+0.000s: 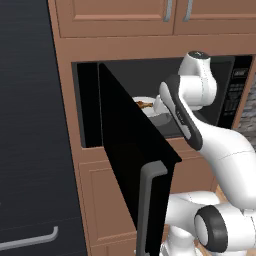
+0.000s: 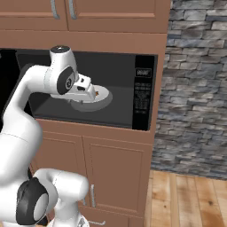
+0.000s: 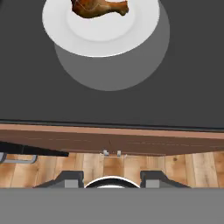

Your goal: Pick the chicken drumstick from the microwave and place it on plate located on the counter.

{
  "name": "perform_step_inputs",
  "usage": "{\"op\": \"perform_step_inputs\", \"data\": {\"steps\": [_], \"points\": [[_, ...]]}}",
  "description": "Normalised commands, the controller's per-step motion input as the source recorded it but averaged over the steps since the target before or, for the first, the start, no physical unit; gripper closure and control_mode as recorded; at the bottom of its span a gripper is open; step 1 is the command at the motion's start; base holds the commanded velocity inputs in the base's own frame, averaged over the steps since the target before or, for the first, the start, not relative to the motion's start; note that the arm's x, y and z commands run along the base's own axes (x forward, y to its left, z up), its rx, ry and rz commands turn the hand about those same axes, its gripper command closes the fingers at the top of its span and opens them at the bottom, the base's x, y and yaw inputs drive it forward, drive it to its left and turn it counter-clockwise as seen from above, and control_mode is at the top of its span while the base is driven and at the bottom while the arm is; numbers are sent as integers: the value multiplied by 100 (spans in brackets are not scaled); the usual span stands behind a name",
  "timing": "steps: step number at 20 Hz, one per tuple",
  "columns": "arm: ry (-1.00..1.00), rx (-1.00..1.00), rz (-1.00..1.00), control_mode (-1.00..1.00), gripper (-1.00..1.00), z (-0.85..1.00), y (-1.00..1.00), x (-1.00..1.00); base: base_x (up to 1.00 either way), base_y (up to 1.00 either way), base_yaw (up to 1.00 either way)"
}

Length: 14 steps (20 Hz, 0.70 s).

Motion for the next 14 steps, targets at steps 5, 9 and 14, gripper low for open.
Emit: {"op": "perform_step_inputs", "data": {"steps": [5, 9, 14], "points": [[-17, 0, 0, -100, -100, 0, 0, -26, 0, 0, 0], [-40, 7, 0, -100, -100, 6, 0, 4, 0, 0, 0], [-41, 2, 0, -100, -100, 11, 5, 33, 0, 0, 0]]}}
